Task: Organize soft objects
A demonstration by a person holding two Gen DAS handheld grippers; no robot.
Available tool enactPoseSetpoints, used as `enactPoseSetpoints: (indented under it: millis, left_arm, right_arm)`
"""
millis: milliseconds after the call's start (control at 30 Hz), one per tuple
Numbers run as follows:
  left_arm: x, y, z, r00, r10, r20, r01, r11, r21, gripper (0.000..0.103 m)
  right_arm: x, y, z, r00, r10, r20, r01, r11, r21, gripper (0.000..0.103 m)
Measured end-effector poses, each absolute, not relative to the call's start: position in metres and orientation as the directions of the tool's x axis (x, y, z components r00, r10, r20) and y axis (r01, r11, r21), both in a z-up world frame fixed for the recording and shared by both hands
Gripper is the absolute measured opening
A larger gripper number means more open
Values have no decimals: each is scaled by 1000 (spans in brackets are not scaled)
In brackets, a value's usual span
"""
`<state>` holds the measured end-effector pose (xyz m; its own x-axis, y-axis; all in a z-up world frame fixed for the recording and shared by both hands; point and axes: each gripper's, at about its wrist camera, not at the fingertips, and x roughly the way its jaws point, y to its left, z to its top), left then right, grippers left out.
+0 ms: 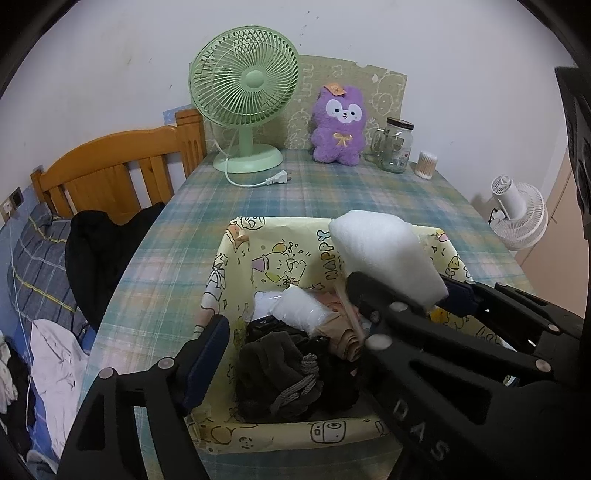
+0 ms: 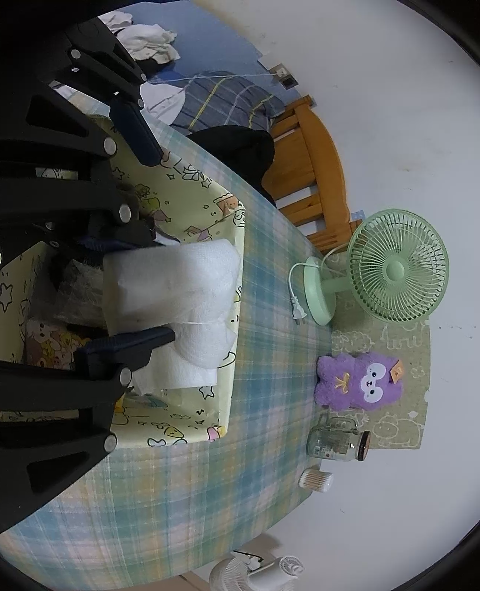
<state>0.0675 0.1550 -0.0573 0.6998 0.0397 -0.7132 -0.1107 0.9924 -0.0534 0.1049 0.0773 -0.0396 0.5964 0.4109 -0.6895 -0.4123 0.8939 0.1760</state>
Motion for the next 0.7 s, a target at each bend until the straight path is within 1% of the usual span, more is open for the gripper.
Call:
enactPoseSetpoints:
  millis: [33,67,100,200,400,700]
  left_arm:
    - [67,155,-57,700,40,-713,-112,992,-53,81]
    - [66,156,-57,701,38,-712,-112,992,-57,81]
    - [66,157,-57,702,37,-711,-113,992,-60,82]
    - [65,158,-56,704,29,-710,-115,991,-74,84]
    - [61,149,-49,724,10,-690,-98,991,-88,86]
    - [56,129,-41,743,-7,-669,-77,992,-96,87]
  right_arm:
    - [106,78,-40,592,413,-692,-412,893,181,62]
    - [105,78,-40,592,415,-690,-411,893,184,71]
    - [104,77,-38,598,417,-685,-411,893,184,77]
    - [101,77,-35,609,409,-680,-410,896,172,83]
    - [94,67,-24,652,370,-662,-385,914,132,87]
    - [85,44,-15,682,353,-641,-360,924,126,89]
